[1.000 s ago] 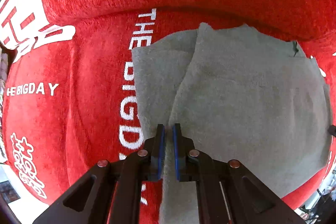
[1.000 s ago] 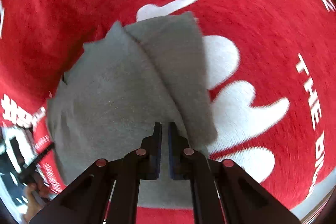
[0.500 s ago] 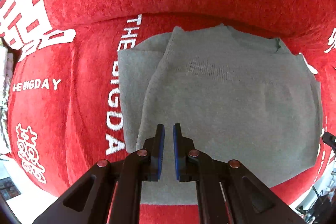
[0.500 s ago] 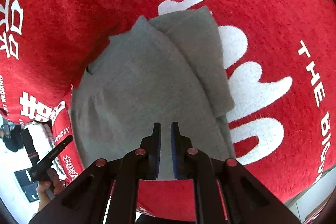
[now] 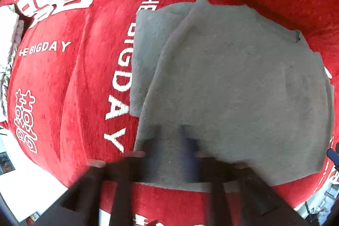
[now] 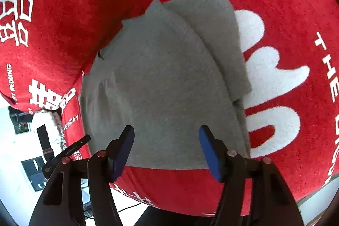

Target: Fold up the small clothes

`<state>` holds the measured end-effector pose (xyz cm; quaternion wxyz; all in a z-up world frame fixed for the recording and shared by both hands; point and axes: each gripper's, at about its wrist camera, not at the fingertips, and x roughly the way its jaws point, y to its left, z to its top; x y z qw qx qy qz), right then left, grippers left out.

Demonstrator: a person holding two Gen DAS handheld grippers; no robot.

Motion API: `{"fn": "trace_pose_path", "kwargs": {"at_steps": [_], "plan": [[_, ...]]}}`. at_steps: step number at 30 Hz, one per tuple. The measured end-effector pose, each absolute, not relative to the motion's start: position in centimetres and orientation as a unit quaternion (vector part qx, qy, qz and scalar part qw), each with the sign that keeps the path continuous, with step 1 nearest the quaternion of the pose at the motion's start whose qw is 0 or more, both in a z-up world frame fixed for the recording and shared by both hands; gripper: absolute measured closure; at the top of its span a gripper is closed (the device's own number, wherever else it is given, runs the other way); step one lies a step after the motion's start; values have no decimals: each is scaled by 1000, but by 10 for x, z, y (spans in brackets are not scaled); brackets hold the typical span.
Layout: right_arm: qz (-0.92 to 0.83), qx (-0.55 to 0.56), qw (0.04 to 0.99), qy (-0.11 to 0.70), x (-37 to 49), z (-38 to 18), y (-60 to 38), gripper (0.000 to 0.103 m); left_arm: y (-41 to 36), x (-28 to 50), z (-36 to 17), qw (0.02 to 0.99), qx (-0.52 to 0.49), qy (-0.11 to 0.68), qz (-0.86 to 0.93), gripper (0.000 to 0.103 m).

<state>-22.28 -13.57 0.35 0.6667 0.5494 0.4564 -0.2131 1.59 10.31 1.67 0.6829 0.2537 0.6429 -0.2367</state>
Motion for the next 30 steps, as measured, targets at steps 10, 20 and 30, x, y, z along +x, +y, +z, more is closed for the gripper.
{"fn": "trace_pose_path", "kwargs": {"at_steps": [10, 20, 30], "plan": [[-212, 531, 681, 457, -177, 6, -93, 29, 108, 49, 16, 702, 270, 608, -254, 1], [-150, 493, 725, 458, 11, 10, -35, 30, 155, 118, 3, 695, 285, 600, -274, 1], [-169, 468, 689, 527, 106, -41, 2, 76, 210, 171, -2, 711, 245, 603, -266, 1]]}}
